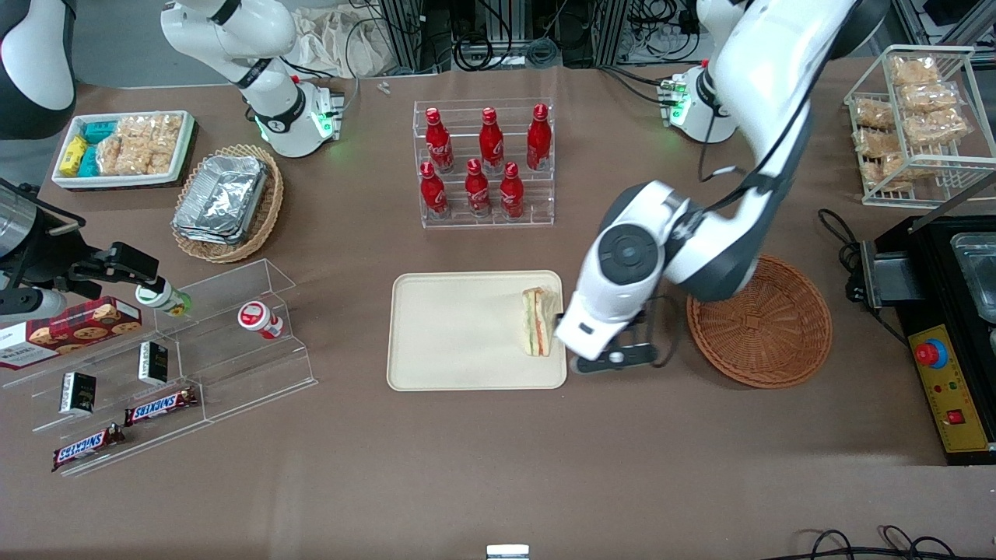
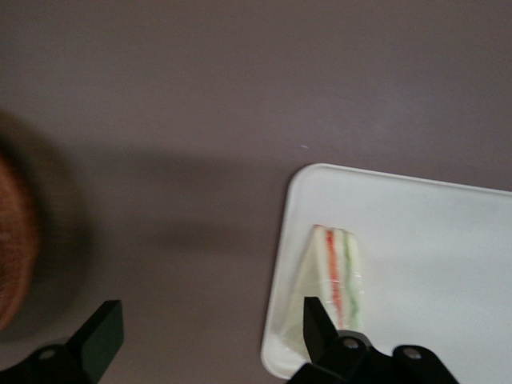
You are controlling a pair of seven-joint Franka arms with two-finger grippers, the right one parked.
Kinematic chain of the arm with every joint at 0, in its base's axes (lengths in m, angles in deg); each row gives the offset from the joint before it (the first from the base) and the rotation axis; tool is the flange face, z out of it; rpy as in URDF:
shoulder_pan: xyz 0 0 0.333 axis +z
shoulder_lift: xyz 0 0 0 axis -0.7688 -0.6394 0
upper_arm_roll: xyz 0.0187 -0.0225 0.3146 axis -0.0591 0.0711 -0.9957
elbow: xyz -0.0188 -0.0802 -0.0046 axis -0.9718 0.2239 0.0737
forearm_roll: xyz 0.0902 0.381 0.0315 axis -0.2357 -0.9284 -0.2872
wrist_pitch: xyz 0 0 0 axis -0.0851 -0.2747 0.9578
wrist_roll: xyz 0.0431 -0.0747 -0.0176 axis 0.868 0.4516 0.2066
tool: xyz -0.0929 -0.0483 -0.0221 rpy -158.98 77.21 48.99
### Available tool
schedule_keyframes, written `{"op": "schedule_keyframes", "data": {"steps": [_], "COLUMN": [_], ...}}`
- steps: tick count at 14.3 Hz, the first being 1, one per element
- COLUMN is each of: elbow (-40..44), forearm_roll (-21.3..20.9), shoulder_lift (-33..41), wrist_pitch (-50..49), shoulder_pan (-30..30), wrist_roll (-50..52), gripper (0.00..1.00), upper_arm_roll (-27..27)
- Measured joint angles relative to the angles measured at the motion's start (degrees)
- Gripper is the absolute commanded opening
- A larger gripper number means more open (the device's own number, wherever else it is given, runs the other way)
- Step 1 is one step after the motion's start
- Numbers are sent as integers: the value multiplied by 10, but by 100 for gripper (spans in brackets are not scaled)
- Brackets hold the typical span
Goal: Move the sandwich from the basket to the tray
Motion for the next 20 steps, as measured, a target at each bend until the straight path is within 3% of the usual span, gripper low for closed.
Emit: {"op": "schedule_keyframes", "data": {"steps": [3,7,9,11,16,20], "elbow": [0,-2,-9,-27,-70,-72], "forearm_roll": [18,82,93,94,110,130], "shoulder_lift": [47,93,116,135,166,183], "wrist_pitch": [-34,-79,-96,-102,-111,-136], "shoulder_pan": [-1,1,2,13,108,113], "wrist_roll": [-6,-132,-192,-238,-425,-521], "gripper": [100,100,100,100,100,100], "upper_arm_roll": [-59,-151,-181,-197,-193,-237]}}
